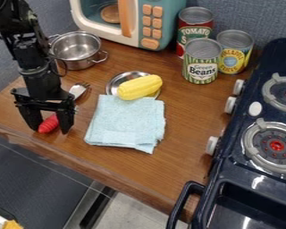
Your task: Moves the red spoon from the cloth to the left side of the cloth
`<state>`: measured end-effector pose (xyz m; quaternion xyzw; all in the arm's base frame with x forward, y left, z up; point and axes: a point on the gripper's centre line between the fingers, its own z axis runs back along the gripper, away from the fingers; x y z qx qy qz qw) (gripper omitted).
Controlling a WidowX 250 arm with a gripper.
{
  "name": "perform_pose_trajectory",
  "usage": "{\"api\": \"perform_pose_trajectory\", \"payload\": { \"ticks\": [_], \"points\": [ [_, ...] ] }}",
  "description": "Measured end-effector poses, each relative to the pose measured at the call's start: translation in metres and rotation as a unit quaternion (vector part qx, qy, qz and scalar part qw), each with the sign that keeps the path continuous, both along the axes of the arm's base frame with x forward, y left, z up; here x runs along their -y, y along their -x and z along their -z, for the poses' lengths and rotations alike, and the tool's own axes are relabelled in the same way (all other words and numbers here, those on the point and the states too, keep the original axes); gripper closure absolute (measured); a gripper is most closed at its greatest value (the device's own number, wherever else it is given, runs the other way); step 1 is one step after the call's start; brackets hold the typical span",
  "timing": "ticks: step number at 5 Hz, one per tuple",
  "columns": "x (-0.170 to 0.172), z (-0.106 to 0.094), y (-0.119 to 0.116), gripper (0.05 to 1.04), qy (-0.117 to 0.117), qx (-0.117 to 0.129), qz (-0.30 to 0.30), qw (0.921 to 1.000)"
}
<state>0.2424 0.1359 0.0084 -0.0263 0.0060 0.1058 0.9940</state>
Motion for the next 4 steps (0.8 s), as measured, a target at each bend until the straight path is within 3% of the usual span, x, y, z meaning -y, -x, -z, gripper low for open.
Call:
{"api": "perform_pose_trajectory", "payload": {
  "ticks": [1, 2, 3, 4],
  "points": [
    [0.005, -0.023, -0.004, 0.083, -0.014, 0.037, 0.021, 0.999],
    [0.017, -0.06, -0.012, 0.083, -0.037, 0.081, 0.047, 0.995],
    [0.023, -0.069, -0.013, 0.083, -0.05, 0.083, 0.065, 0.9931],
    [0.03, -0.062, -0.019, 0.083, -0.045, 0.054, 0.105, 0.992]
  ]
}}
